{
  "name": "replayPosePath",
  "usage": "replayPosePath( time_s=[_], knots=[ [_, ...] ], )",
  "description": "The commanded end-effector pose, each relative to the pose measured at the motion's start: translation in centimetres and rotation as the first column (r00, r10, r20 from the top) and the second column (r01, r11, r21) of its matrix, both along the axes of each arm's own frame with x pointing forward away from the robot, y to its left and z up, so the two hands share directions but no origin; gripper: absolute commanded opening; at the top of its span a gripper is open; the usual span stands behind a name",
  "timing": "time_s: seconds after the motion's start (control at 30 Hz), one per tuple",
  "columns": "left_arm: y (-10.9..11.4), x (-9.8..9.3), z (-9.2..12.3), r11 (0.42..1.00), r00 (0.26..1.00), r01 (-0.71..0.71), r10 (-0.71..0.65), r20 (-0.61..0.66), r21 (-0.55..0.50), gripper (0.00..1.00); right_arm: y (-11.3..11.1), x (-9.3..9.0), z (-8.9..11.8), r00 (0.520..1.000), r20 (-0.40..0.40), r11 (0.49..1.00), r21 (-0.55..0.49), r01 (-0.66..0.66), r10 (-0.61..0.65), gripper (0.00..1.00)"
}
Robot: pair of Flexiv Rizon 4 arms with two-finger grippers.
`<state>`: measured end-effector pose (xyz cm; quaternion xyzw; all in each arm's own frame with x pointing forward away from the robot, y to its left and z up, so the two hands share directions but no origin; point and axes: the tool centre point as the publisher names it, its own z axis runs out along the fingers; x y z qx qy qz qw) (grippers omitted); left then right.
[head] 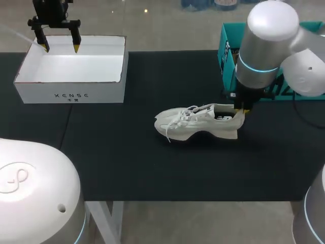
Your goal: Take the shoe out of the shoebox, open the shoe tongue, remove and reinsert the insole, then place the shoe into the shoebox
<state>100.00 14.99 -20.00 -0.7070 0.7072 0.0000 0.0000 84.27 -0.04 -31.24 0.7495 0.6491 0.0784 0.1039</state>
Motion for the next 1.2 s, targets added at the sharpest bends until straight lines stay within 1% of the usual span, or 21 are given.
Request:
replayPosePath(
  time_s=[0.03,0.47,0.6,0.63,0.67,0.7,0.87,0.93,1.03,1.1,1.13,1.17,1.2],
  knots=[
    [0.0,0.0,0.0,1.0,1.0,0.0,0.0,0.0,0.0,1.0,0.2,0.7,-1.6,1.0,-0.005,1.0,0.006,0.0,0.0,0.0],
    [0.0,0.0,0.0,1.0,1.0,0.0,0.0,0.0,0.0,1.0,0.9,0.4,-4.4,0.999,-0.032,1.0,-0.002,-0.003,0.003,0.0],
    [0.0,0.0,0.0,1.0,1.0,0.0,0.0,0.0,0.0,1.0,0.9,0.3,-4.6,0.999,-0.037,1.0,-0.001,-0.005,0.005,0.0],
    [0.0,0.0,0.0,1.0,1.0,0.0,0.0,0.0,0.0,1.0,0.8,0.2,-4.6,0.999,-0.039,1.0,-0.002,-0.002,0.002,0.05],
    [0.0,0.0,0.0,1.0,1.0,0.0,0.0,0.0,0.0,1.0,0.7,0.2,-4.4,0.999,-0.04,1.0,-0.004,0.004,-0.004,0.47],
    [0.0,0.0,0.0,1.0,1.0,0.0,0.0,0.0,0.0,1.0,0.4,0.1,-4.2,0.999,-0.039,1.0,0.002,0.007,-0.007,1.0],
    [0.0,0.0,0.0,1.0,1.0,0.0,0.0,0.0,0.0,1.0,-0.8,-0.4,-2.4,0.999,-0.039,1.0,0.014,0.014,-0.013,1.0],
    [0.0,0.0,0.0,1.0,1.0,0.0,0.0,0.0,0.0,1.0,-1.3,-0.6,-1.4,0.998,-0.055,1.0,0.022,-0.015,0.017,1.0],
    [0.0,0.0,0.0,1.0,1.0,0.0,0.0,0.0,0.0,1.0,-2.2,-1.0,0.1,0.988,-0.085,0.99,0.053,-0.127,0.131,1.0],
    [0.0,0.0,0.0,1.0,1.0,0.0,0.0,0.0,0.0,1.0,-2.7,-1.3,0.7,0.956,-0.115,0.961,0.095,-0.261,0.271,1.0],
    [0.0,0.0,0.0,1.0,1.0,0.0,0.0,0.0,0.0,1.0,-3.1,-1.5,0.8,0.915,-0.156,0.925,0.137,-0.353,0.372,1.0],
    [0.0,0.0,0.0,1.0,1.0,0.0,0.0,0.0,0.0,1.0,-3.2,-1.9,0.6,0.843,-0.205,0.867,0.161,-0.471,0.497,1.0],
    [0.0,0.0,0.0,1.0,1.0,0.0,0.0,0.0,0.0,1.0,-3.4,-2.4,0.3,0.814,-0.244,0.848,0.082,-0.524,0.527,1.0]
  ],
)
